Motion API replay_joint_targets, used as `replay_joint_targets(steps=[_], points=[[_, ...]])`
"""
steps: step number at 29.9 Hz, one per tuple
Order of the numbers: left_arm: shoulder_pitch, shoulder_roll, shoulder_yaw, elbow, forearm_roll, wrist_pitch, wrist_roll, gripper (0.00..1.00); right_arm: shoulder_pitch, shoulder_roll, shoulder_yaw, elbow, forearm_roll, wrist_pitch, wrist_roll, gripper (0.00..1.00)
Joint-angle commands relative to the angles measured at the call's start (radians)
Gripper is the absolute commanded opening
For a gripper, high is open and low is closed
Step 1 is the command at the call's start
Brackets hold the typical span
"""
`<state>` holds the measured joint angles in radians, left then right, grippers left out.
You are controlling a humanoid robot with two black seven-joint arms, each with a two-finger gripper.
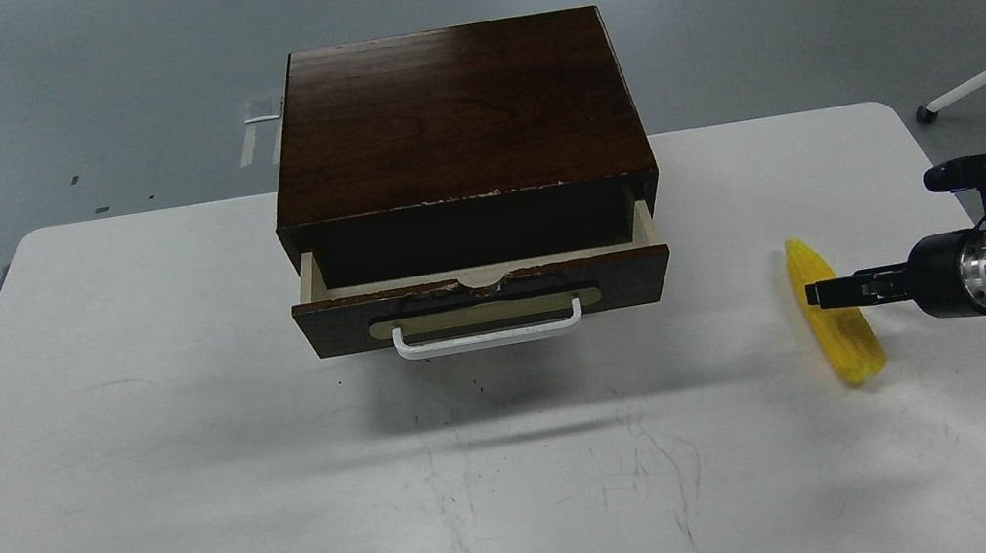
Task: Put corn in drawer with both arms
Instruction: 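Reach the right gripper to the yellow corn cob and grasp it, then lift the corn cob with the right gripper and carry it over the drawer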
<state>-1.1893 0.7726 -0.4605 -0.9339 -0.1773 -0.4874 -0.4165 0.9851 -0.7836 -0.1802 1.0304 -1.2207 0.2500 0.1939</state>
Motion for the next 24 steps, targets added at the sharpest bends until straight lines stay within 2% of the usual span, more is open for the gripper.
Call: replay_joint_targets(steps=[1,2,3,6,11,14,20,24], points=[[-0.003,0.001,0.0,0.0,0.001,-0.001,0.002,0.98,-0.017,0.027,-0.002,-0.019,0.001,-0.001,0.009,0.49],[-0.003,0.001,0.0,0.0,0.001,-0.001,0.002,0.98,-0.019,0.032,-0.001,-0.018,0.003,-0.001,0.009,0.44],[-0.003,0.001,0.0,0.0,0.002,-0.001,0.002,0.98,-0.017,0.038,-0.001,-0.016,0.004,-0.001,0.01,0.35],[-0.003,0.002,0.003,0.0,0.002,-0.001,0.004,0.98,-0.011,0.037,0.002,-0.015,0.009,-0.001,0.012,0.0],[-0.004,0.004,0.002,-0.002,0.002,-0.001,0.004,0.98,0.019,0.017,0.065,-0.006,0.018,-0.006,0.012,0.0],[-0.009,0.007,0.008,-0.003,0.004,0.0,0.005,0.98,0.084,-0.052,0.157,0.028,0.021,0.008,0.012,0.0],[-0.01,0.013,0.002,-0.005,0.002,0.006,-0.002,0.98,0.335,-0.098,0.202,0.079,0.018,0.04,0.013,0.0],[-0.012,0.019,0.002,-0.006,0.004,0.01,0.005,0.98,0.461,-0.091,0.197,0.186,-0.006,0.04,0.013,0.0]])
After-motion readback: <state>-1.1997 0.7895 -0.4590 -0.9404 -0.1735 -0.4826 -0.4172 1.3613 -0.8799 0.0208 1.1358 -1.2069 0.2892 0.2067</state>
